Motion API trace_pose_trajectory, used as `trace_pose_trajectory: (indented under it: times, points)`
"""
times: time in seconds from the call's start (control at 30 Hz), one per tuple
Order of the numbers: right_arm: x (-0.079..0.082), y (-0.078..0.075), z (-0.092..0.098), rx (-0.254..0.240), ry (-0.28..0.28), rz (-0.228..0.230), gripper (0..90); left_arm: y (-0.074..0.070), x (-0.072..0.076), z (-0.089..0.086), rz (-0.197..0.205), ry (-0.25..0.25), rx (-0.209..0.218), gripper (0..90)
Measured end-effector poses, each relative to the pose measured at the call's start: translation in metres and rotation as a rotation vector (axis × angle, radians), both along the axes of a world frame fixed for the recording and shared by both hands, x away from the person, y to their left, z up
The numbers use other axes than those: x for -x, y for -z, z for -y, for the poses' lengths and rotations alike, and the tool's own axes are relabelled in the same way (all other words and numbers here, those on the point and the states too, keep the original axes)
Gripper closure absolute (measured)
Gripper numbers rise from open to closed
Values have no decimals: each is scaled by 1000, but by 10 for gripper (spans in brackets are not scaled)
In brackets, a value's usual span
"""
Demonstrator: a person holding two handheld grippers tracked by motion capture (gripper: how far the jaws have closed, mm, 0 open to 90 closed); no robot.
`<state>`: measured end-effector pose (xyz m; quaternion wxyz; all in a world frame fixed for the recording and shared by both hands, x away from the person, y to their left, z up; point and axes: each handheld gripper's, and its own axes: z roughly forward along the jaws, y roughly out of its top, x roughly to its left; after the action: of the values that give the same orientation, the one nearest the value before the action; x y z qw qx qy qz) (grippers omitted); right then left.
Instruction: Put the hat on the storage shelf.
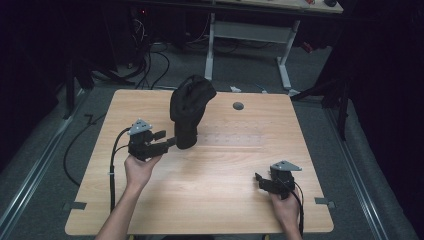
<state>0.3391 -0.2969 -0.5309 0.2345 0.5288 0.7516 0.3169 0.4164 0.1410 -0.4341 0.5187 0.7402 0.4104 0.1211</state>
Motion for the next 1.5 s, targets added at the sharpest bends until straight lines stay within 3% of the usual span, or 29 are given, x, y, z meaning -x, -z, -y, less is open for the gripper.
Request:
trace_pose_trajectory:
  times: [0.23, 1.5]
  points:
    - [0, 0, 0, -1, 1, -1, 329, -3, 7, -10, -8, -2, 40, 422]
    - [0, 0, 0, -2, 1, -1, 329, -1, 39, -34, -10, -19, 40, 418]
